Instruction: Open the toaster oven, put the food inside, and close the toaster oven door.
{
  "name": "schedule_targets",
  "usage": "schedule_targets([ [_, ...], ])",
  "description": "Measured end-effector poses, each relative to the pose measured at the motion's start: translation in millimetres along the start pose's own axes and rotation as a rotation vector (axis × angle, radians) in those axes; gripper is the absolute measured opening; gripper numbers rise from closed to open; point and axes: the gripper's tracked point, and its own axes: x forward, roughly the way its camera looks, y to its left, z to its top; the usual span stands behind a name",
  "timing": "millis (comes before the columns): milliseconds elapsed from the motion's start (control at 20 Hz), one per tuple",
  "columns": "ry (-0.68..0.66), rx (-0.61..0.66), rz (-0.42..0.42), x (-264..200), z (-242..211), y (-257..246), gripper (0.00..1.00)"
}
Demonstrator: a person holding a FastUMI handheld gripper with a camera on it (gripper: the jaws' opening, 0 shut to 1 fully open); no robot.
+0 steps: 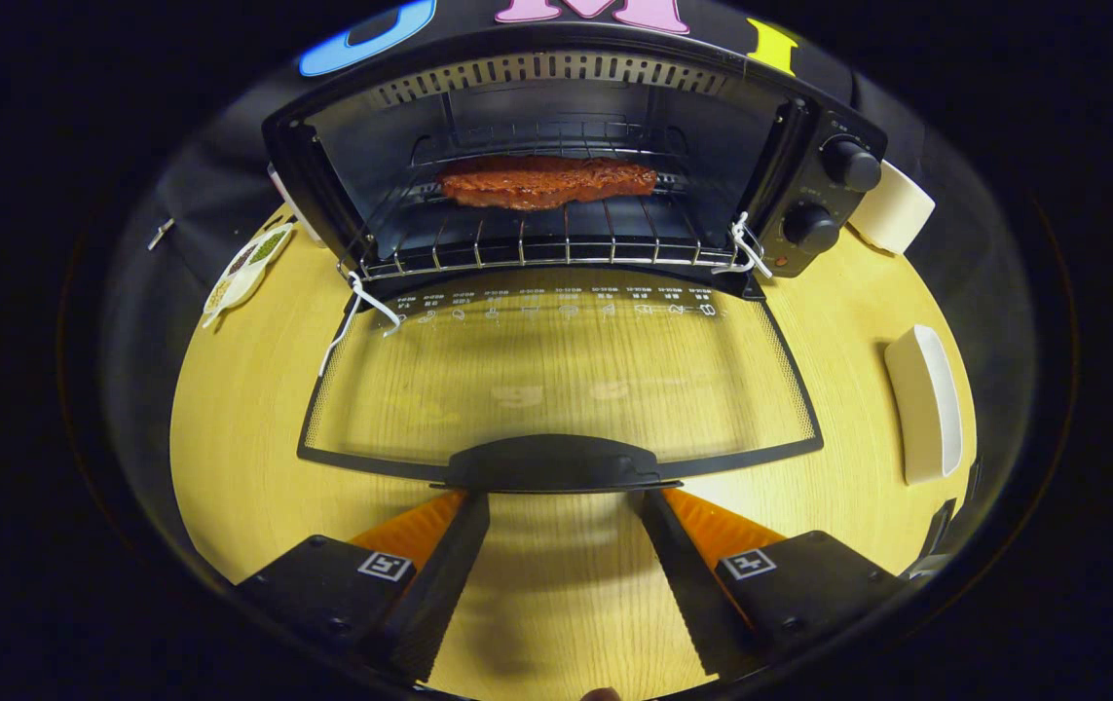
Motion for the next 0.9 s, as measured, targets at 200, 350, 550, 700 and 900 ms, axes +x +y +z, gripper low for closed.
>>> schedule_targets([
  [200, -0.041, 0.0, 0.014, -13, 4, 0, 0.99],
  [350, -0.089, -0.007, 0.038, -24, 8, 0, 0.99],
  [550, -0.168, -0.027, 0.048, -38, 18, -7, 0.99],
  [700, -0.234, -0.057, 0.056, -52, 32, -7, 0.99],
  [900, -0.301, -0.084, 0.062, -71, 58, -7, 1.0],
])
